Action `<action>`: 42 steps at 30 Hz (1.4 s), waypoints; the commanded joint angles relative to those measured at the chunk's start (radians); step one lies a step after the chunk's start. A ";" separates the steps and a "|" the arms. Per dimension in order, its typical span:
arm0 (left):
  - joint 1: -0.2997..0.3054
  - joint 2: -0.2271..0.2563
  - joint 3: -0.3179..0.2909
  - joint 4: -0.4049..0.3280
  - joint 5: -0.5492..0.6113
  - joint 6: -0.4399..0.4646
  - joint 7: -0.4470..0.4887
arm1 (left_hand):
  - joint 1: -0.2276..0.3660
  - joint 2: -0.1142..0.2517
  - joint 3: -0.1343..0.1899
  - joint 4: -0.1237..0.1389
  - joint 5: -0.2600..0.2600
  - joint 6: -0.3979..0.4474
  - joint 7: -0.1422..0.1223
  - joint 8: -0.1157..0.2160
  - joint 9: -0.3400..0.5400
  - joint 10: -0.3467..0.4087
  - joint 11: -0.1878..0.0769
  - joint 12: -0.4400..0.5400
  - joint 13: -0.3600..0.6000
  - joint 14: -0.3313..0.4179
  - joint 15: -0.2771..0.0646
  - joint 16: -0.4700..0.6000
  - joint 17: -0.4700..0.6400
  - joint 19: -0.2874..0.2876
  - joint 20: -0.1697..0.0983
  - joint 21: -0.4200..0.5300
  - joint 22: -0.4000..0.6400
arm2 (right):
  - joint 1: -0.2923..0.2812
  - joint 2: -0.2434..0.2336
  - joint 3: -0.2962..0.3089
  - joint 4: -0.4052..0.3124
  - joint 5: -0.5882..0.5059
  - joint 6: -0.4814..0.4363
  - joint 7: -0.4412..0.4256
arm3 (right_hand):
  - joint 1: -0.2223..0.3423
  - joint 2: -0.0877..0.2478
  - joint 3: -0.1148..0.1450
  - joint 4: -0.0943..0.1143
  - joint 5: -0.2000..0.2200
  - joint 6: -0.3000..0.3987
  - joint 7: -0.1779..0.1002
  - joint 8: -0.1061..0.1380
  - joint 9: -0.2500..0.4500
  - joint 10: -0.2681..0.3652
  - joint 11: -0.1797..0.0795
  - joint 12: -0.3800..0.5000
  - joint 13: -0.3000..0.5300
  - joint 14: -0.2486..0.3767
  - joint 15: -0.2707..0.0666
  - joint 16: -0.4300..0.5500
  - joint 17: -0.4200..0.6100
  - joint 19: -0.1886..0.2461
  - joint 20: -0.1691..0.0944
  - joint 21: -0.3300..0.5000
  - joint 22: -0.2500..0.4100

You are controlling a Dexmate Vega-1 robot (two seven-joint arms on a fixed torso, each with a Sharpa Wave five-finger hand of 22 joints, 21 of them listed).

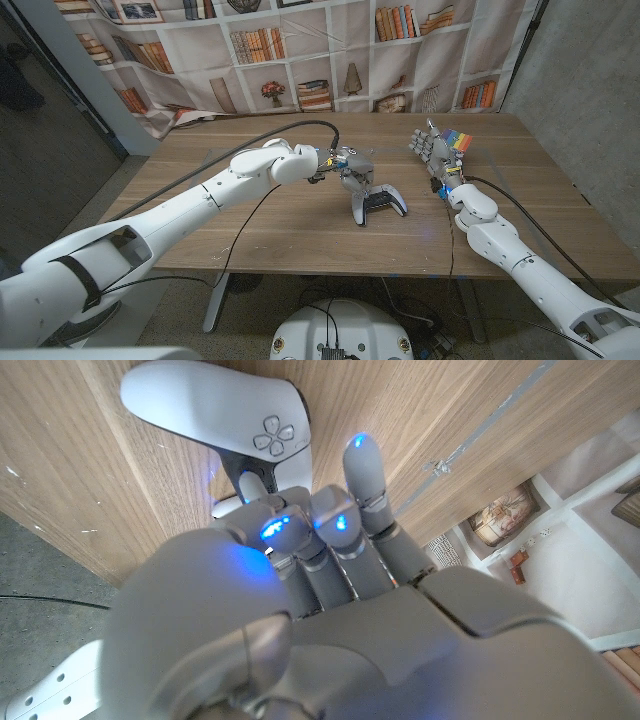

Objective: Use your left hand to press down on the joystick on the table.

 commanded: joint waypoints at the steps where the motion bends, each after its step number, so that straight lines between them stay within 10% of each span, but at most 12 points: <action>1: 0.003 -0.005 0.005 0.015 0.009 0.000 0.022 | -0.004 0.006 0.004 -0.002 -0.001 -0.010 -0.003 -0.007 0.002 -0.001 -0.001 -0.003 0.002 -0.003 -0.004 0.004 -0.001 -0.004 -0.084 0.004 0.002 | -0.004 -0.002 0.001 0.000 0.001 0.001 0.000 | 0.003 0.011 -0.001 -0.006 0.001 0.010 -0.001 0.001 0.004 0.010 -0.003 -0.001 0.002 0.009 0.005 -0.001 0.004 0.011 -0.003 -0.001 0.002; 42: -0.013 -0.024 0.027 0.034 -0.001 0.022 -0.005 | 0.000 -0.001 0.002 -0.003 -0.002 -0.066 -0.014 -0.001 0.001 -0.005 0.000 0.000 0.006 0.000 -0.004 0.004 -0.002 -0.003 -0.084 0.003 0.000 | -0.010 -0.014 0.009 -0.004 0.005 0.010 0.013 | 0.001 0.011 -0.004 -0.009 0.001 0.011 -0.002 0.002 0.004 0.012 -0.002 -0.001 0.002 0.010 0.005 -0.001 0.004 0.012 -0.003 -0.002 0.002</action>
